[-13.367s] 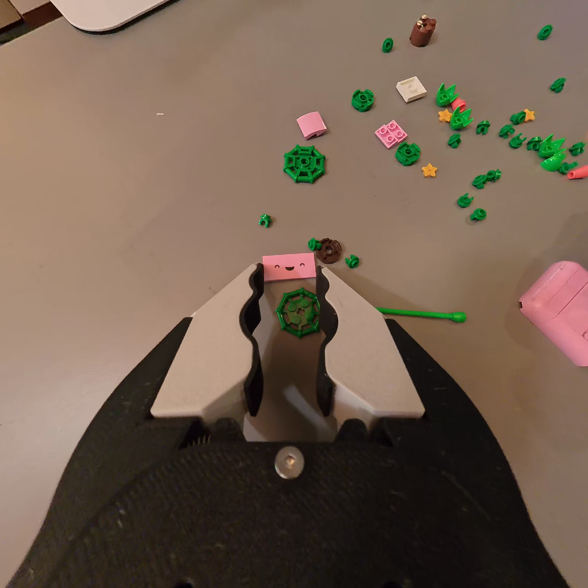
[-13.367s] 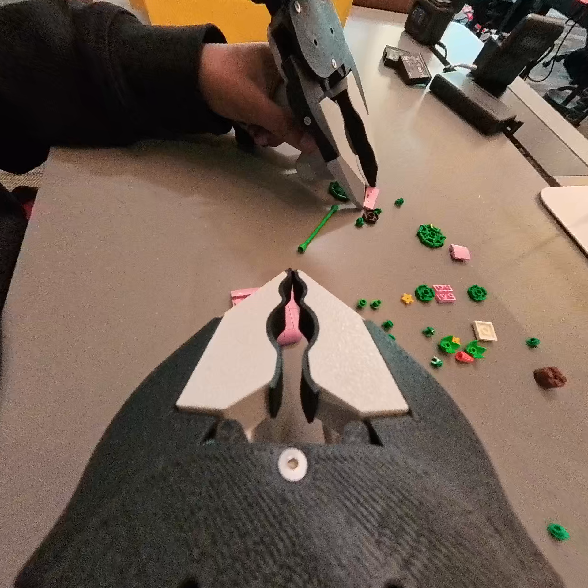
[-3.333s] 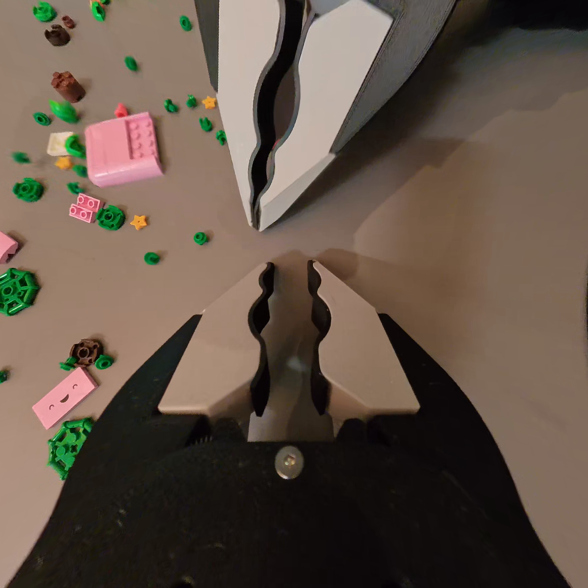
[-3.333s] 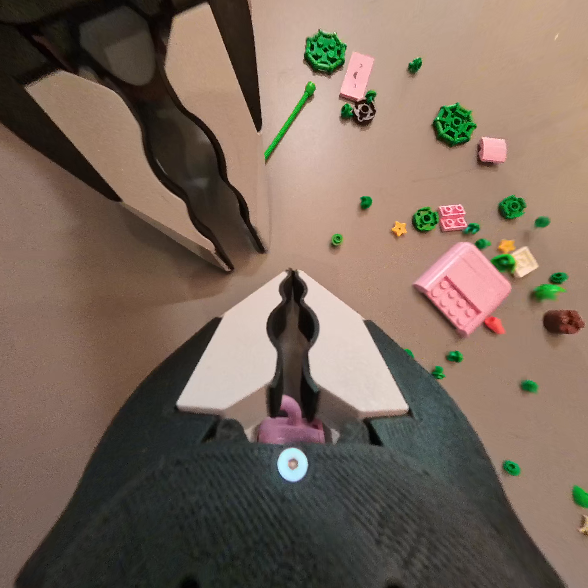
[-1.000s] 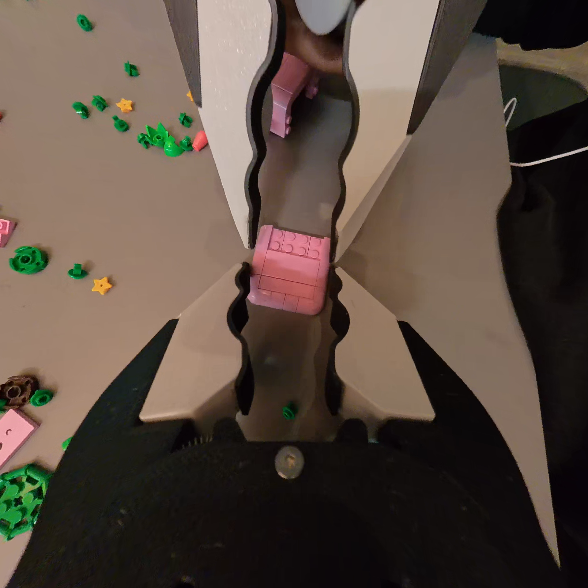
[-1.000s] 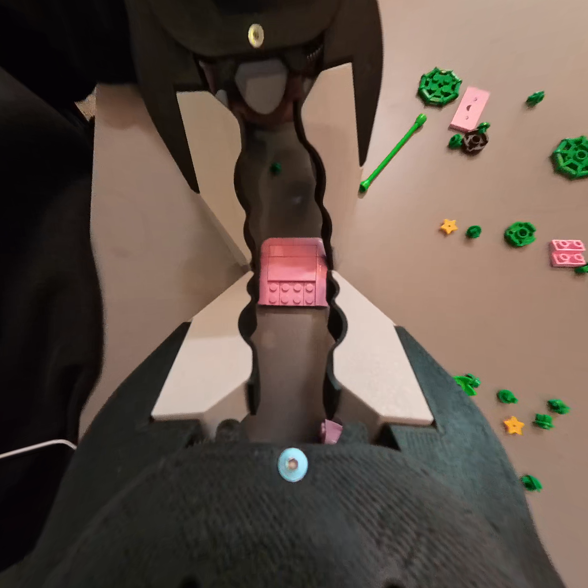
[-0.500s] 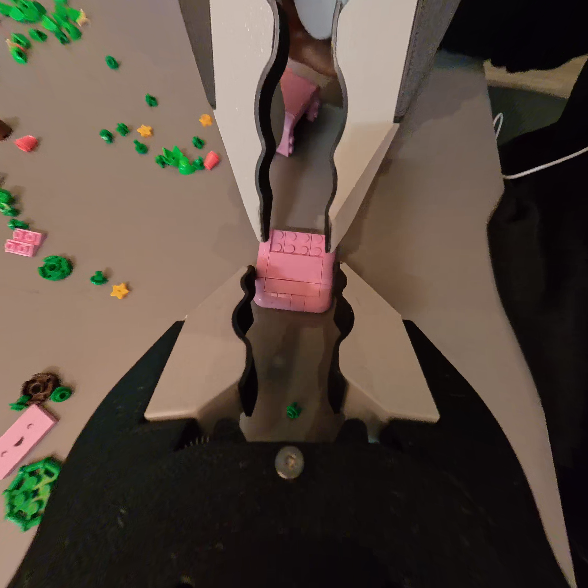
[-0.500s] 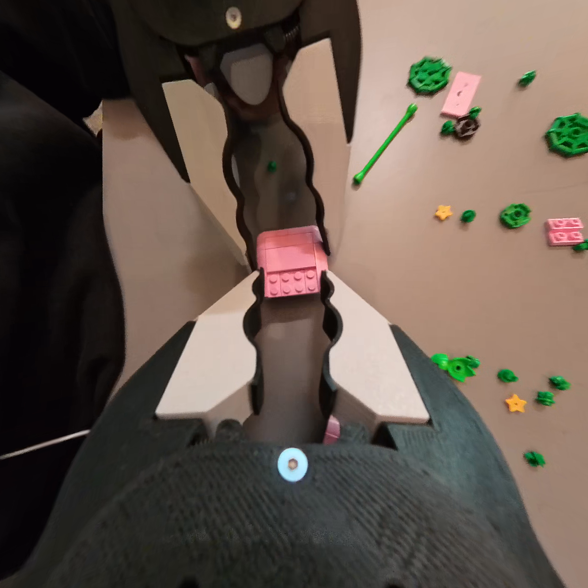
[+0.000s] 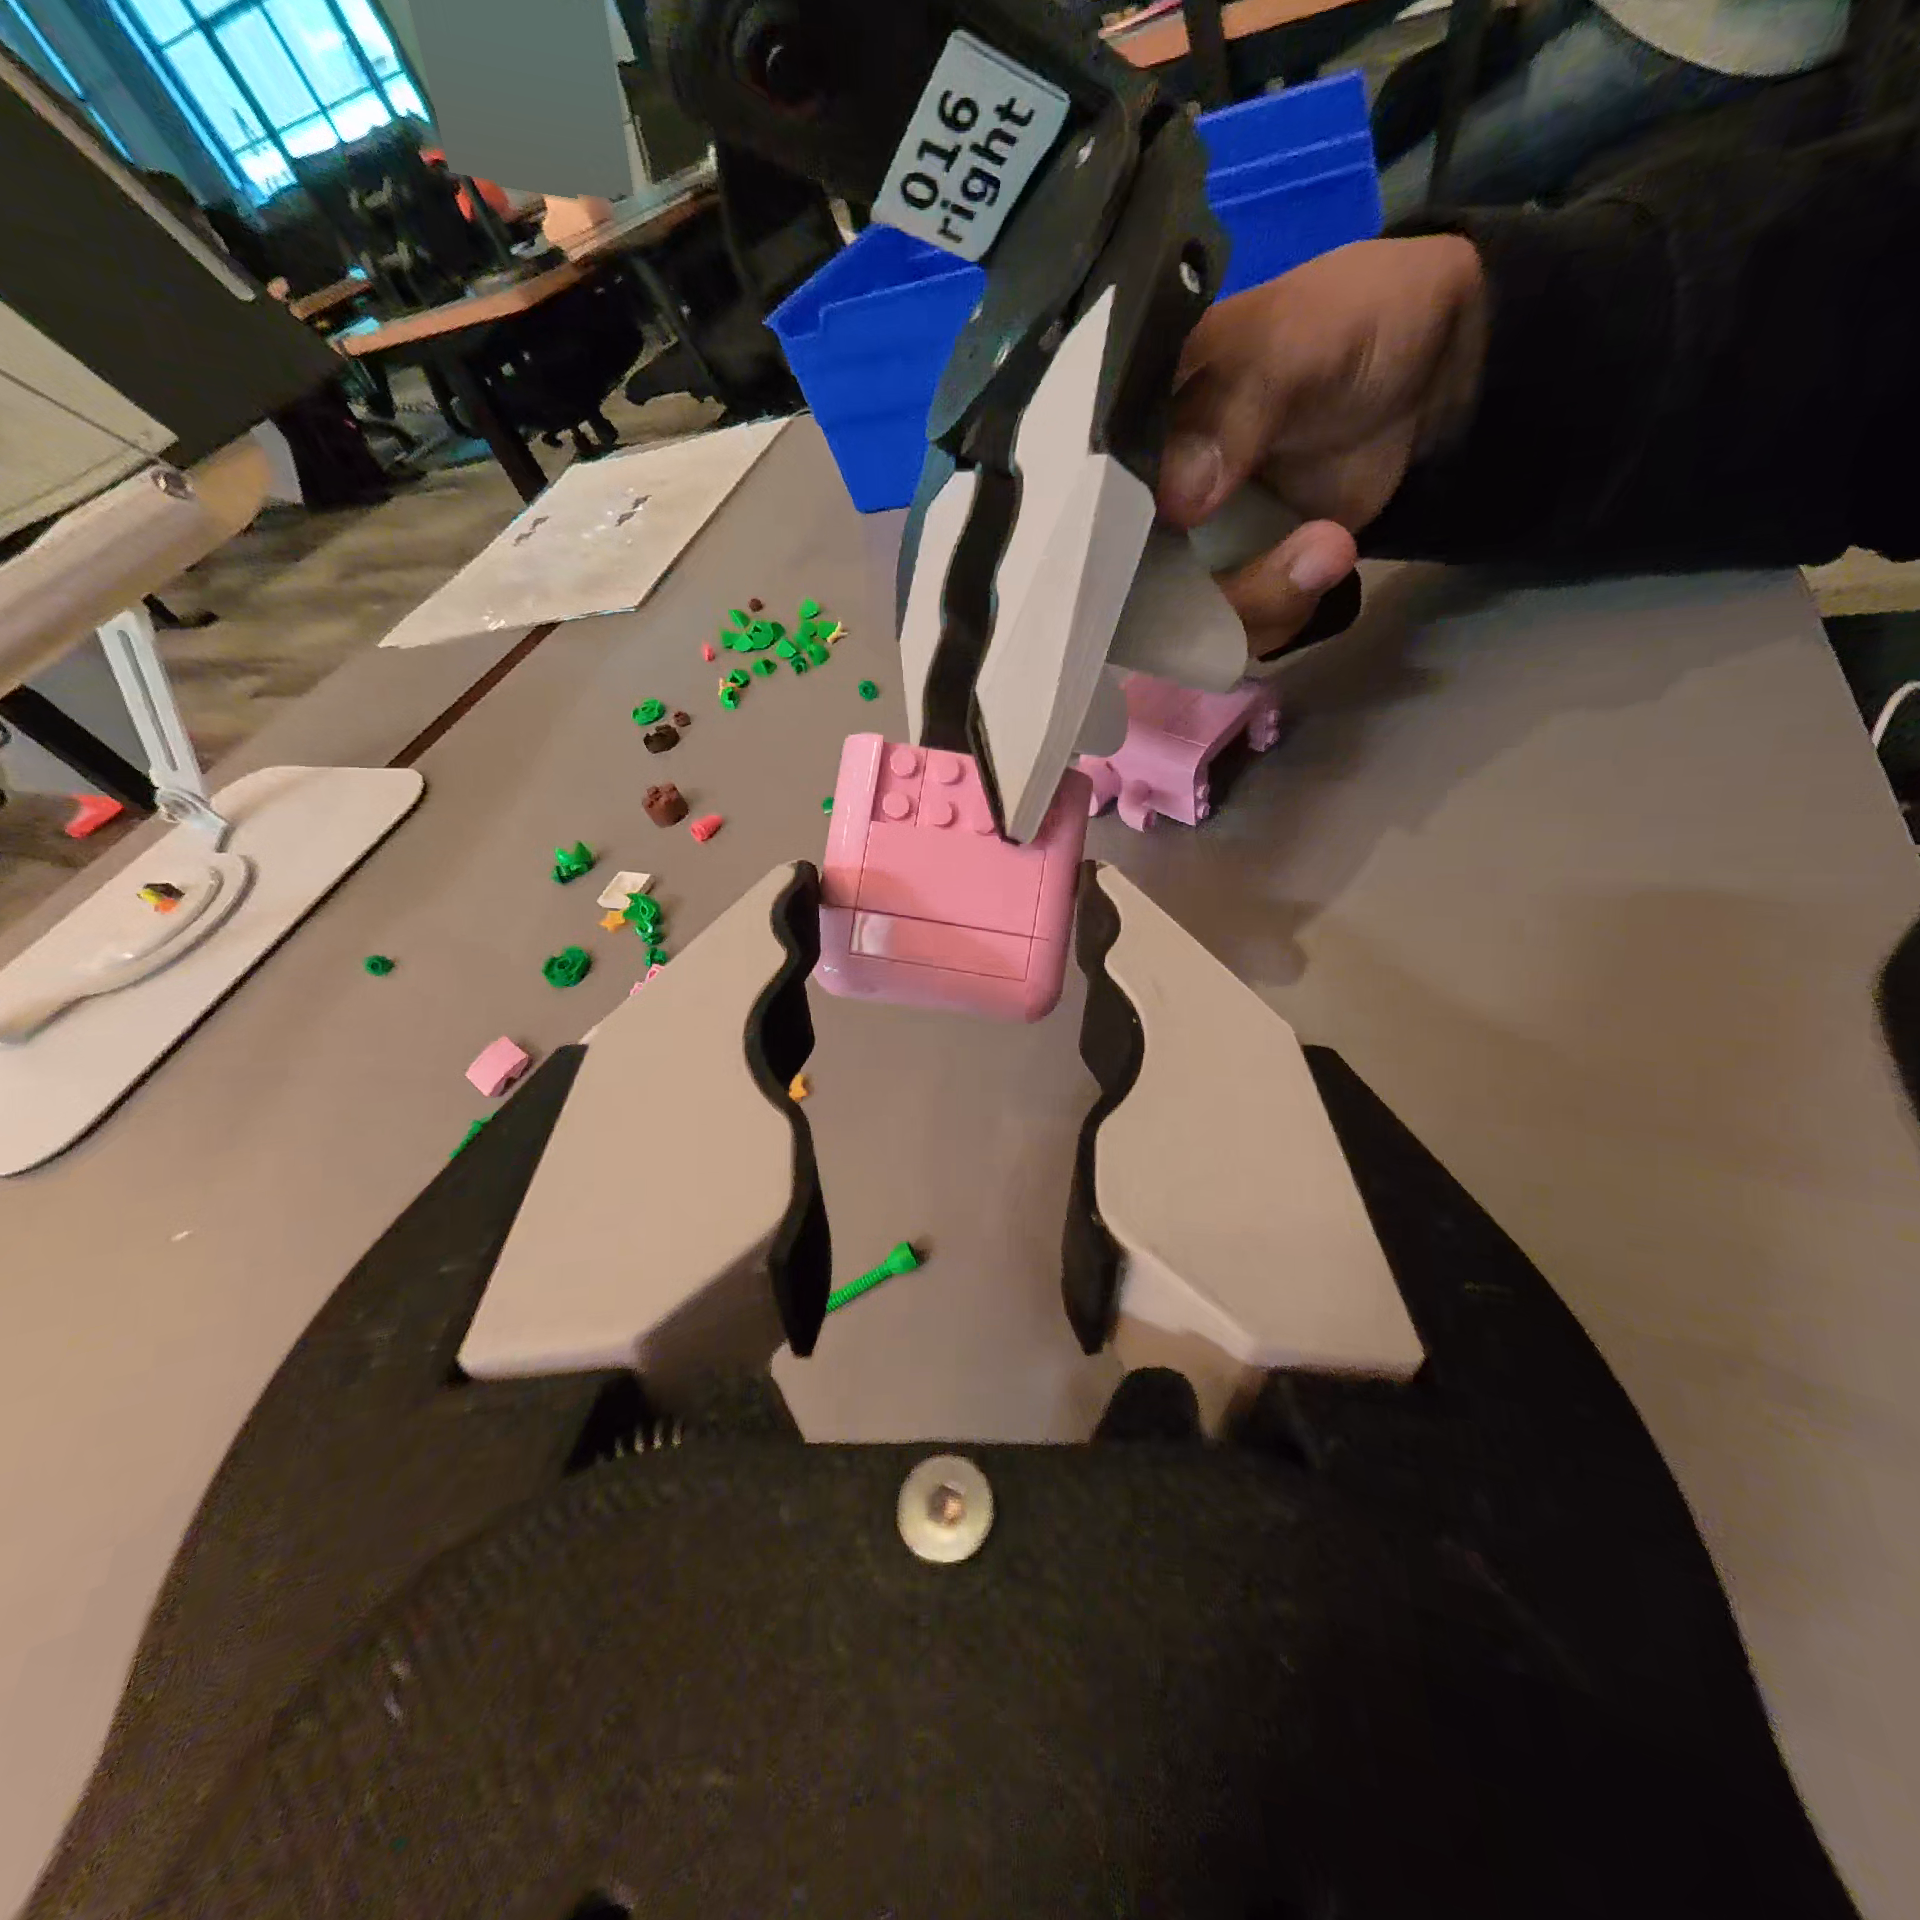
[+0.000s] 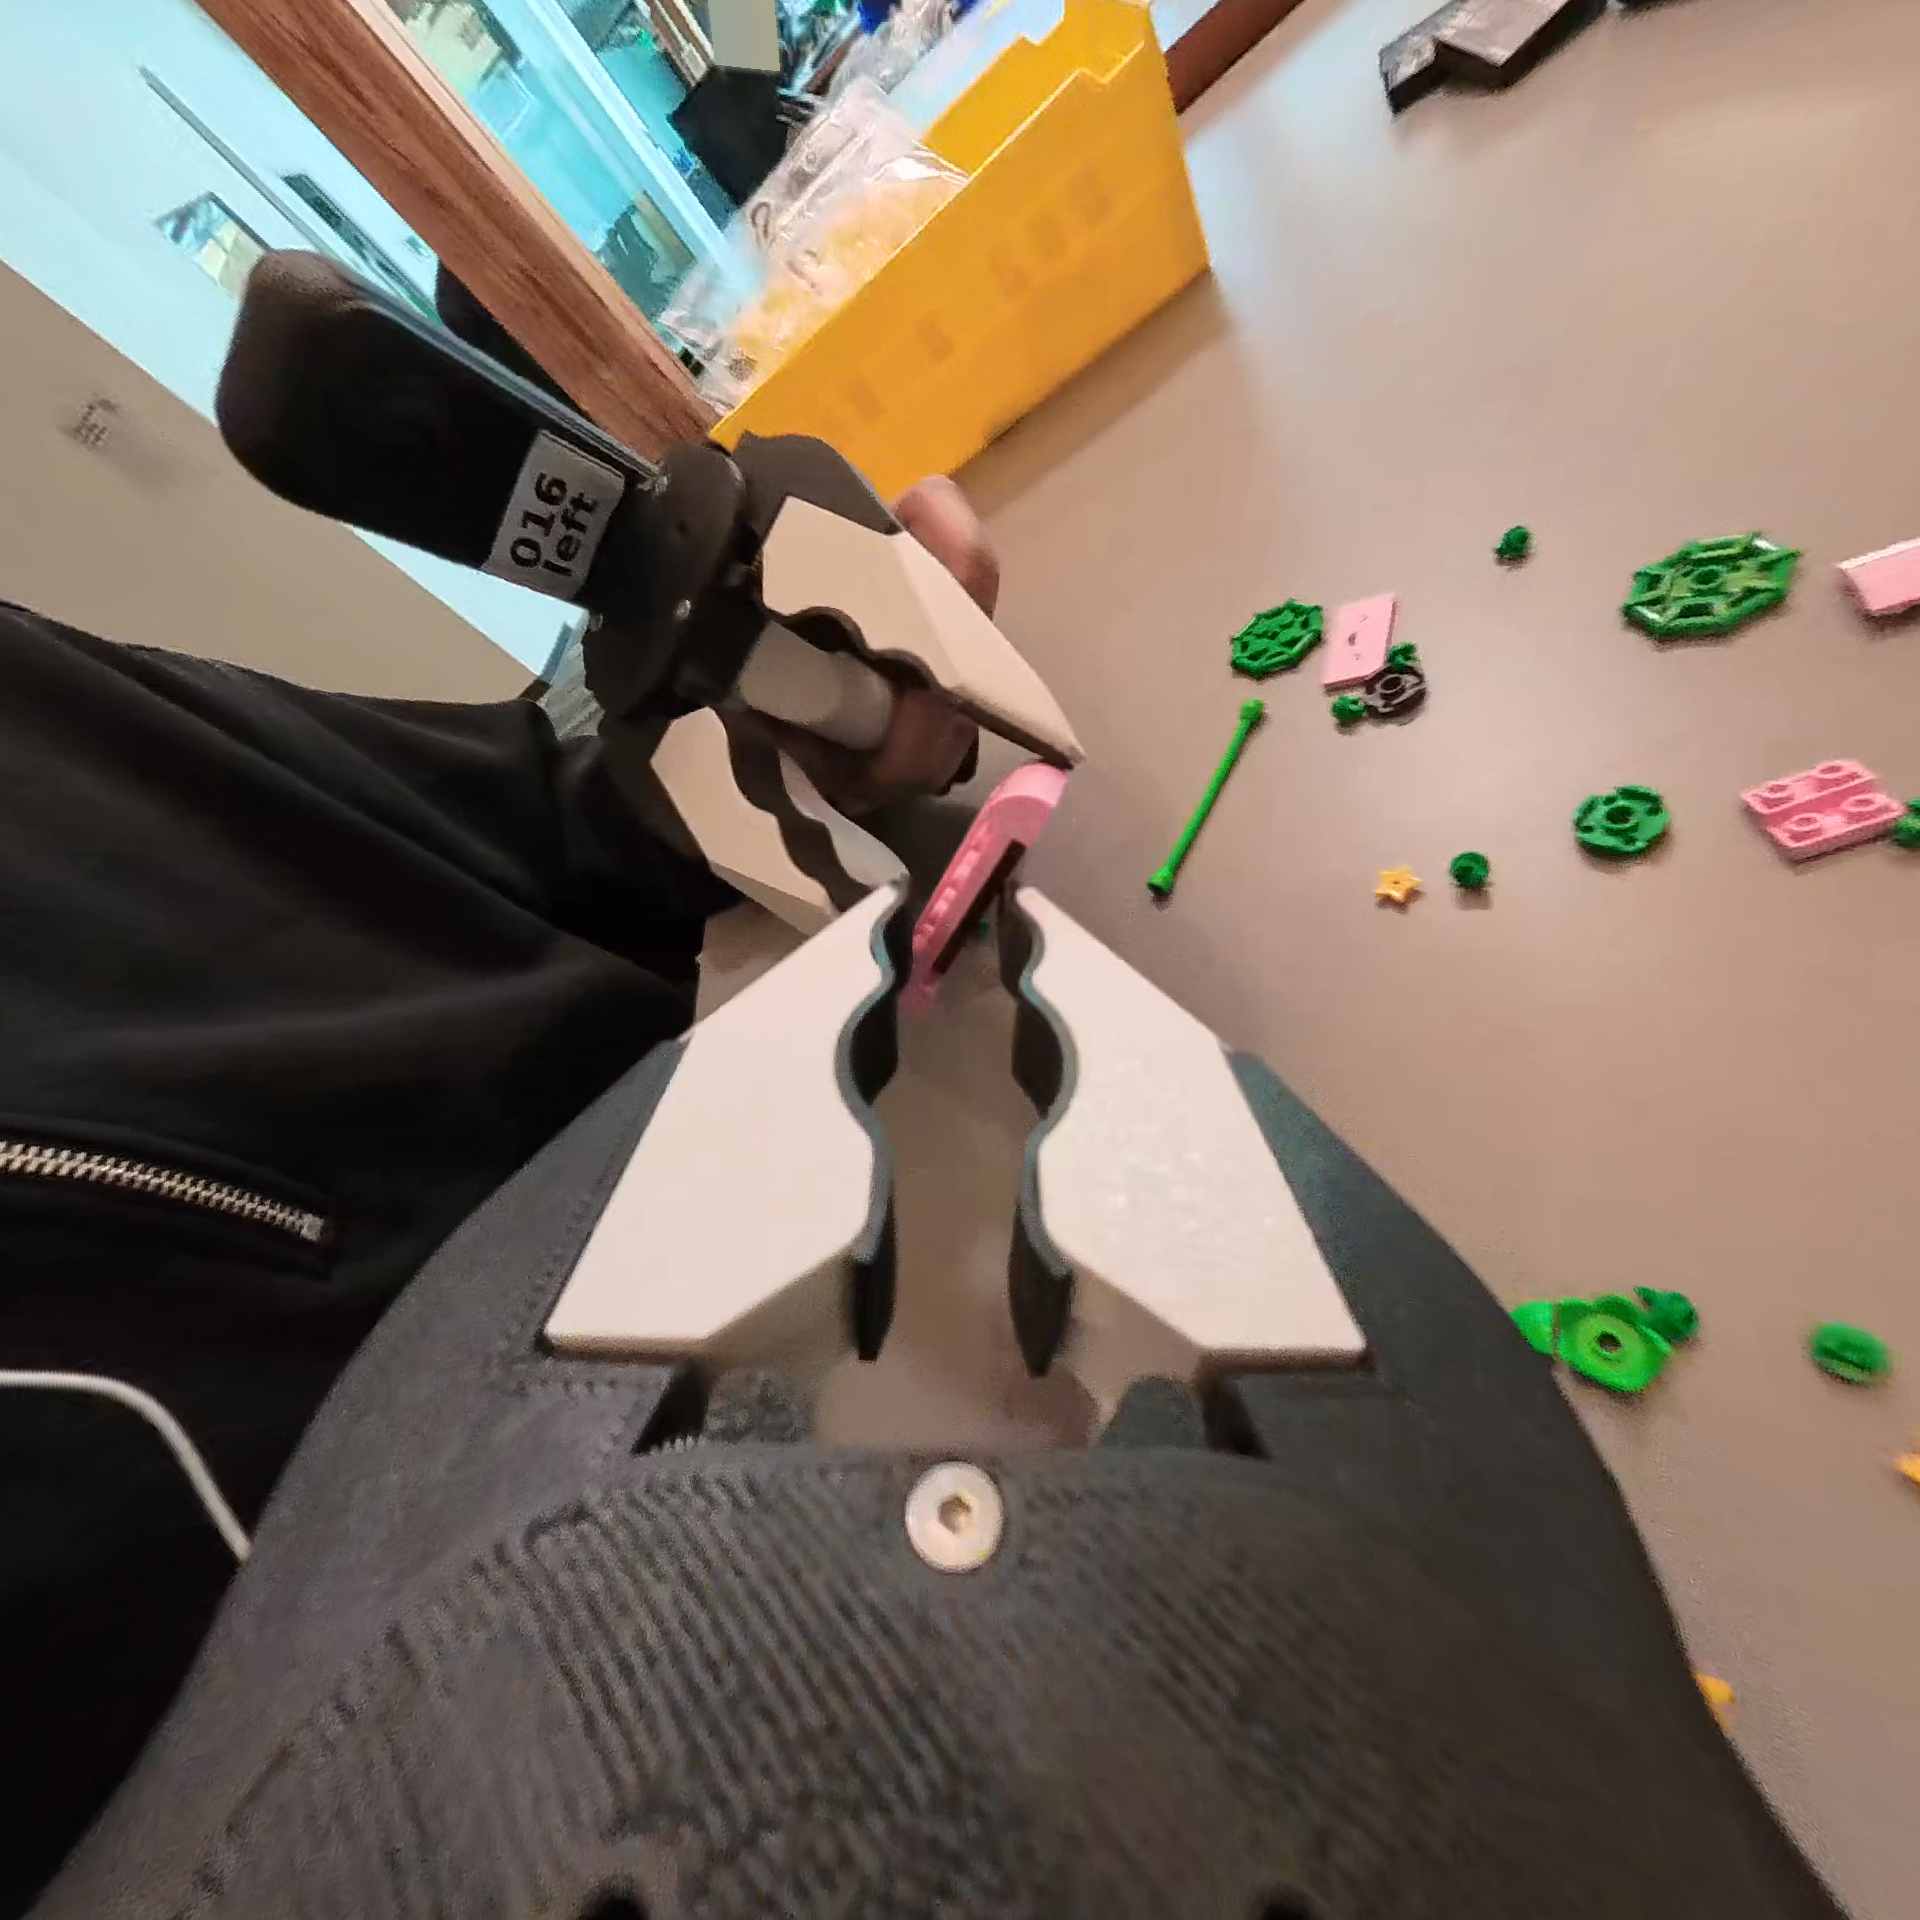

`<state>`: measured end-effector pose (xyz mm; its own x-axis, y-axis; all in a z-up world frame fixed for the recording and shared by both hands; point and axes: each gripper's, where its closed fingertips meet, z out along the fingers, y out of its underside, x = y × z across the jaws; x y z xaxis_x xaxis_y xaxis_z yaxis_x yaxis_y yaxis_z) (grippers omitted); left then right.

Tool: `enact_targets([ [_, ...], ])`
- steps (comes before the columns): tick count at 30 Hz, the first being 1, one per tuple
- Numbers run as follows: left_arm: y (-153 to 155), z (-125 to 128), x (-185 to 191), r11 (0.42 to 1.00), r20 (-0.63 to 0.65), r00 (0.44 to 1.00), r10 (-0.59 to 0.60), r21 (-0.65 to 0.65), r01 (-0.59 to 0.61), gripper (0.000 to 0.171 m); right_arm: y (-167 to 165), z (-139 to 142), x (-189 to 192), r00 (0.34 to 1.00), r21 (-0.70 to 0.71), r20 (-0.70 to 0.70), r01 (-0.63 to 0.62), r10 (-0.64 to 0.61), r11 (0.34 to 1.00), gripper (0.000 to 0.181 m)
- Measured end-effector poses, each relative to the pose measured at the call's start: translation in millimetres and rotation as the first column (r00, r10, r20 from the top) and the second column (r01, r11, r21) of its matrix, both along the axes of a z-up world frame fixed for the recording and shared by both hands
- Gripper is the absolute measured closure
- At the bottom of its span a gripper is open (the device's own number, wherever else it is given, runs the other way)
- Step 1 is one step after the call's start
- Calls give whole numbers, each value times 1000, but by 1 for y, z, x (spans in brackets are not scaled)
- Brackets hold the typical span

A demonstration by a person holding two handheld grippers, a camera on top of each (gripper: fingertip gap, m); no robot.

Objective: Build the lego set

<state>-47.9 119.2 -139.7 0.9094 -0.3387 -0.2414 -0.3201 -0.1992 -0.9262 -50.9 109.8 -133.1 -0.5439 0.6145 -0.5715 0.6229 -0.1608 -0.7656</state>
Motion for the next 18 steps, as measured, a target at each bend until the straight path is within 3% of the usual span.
enact_targets([
  [2, 2, 2, -2, 1000, 62, 998, 14, 3, -14, 126, 4, 0, -2, 1000, 24, -19, 14, -14, 1000, 174],
  [4, 3, 7, -4, 1000, 203, 979, 9, -10, -7, 122, 4, 7, -1, 999, 7, -46, 12, -12, 1000, 174],
  [7, 0, 16, -3, 997, 439, 897, -50, -37, 74, 124, -2, 15, 3, 996, -1, -82, -23, 23, 1000, 174],
  [10, -7, 20, 6, 978, 586, 799, -132, -52, 200, 139, -6, 19, 5, 991, 14, -127, -41, 42, 999, 174],
  [13, -13, 24, 16, 956, 646, 737, -197, -40, 291, 160, -8, 28, 7, 987, -25, -153, -51, 47, 998, 174],
  [18, -17, 27, 20, 940, 684, 694, -226, -35, 340, 165, -9, 30, 8, 984, -34, -172, -61, 54, 998, 174],
])
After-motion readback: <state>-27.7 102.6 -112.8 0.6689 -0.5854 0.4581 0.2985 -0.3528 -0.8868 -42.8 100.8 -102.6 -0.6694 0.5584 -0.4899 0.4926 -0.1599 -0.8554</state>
